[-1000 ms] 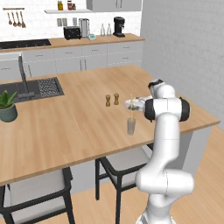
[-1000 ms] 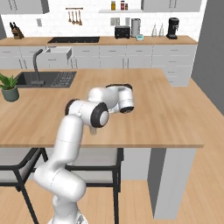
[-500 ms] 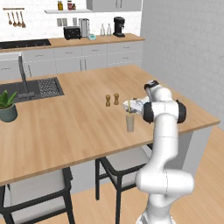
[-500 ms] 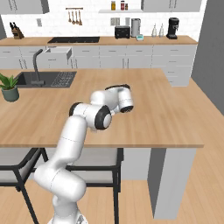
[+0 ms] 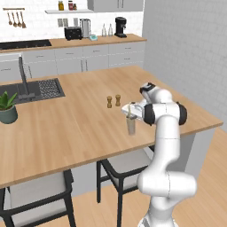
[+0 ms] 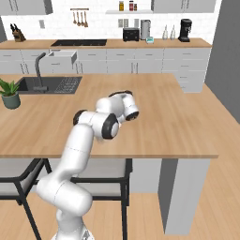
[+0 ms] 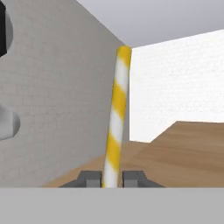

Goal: Take a straw from the drawer in front and place it inside the glass cup on the dining counter.

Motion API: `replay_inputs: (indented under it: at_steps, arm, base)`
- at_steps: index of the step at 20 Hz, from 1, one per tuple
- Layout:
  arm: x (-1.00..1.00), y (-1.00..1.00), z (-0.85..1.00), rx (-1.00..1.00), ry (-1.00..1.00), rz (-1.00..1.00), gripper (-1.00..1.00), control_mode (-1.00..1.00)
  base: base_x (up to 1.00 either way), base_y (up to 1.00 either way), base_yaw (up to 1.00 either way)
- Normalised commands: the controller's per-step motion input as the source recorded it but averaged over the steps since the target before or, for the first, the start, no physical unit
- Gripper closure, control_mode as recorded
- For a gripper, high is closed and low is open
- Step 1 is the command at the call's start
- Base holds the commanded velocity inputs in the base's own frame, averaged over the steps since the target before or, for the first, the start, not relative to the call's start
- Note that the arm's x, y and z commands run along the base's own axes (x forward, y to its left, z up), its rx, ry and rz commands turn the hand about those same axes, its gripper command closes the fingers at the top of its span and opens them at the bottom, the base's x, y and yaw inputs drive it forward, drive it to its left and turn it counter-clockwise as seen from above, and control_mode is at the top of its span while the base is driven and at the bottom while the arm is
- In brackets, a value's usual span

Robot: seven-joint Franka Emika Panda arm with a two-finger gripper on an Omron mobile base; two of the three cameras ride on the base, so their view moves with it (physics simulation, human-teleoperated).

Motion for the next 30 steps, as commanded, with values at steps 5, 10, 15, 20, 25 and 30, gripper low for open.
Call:
replay_inputs:
  at_steps: [5, 10, 15, 20, 25, 30]
  arm:
    - [-0.04, 0.4, -0.46, 0.0, 0.0, 0.03, 1.0, -1.0]
    - [-0.19, -0.07, -0.25, 0.04, -0.01, 0.01, 1.0, -1.0]
    - [-0.14, -0.28, -0.37, 0.02, -0.1, 0.0, 1.0, -1.0]
    - [-0.01, -0.02, -0.26, 0.0, -0.13, 0.0, 1.0, -1.0]
    - [0.0, 0.0, -0.02, 0.0, -0.15, 0.0, -1.0, -1.0]
    - [0.0, 0.0, 0.0, 0.0, -0.17, 0.0, -1.0, -1.0]
  base:
    - [0.0, 0.0, 0.0]
    - [0.0, 0.0, 0.0]
    - [0.0, 0.0, 0.0]
    - [0.0, 0.0, 0.0]
    - [0.0, 0.0, 0.0]
    - [0.0, 0.0, 0.0]
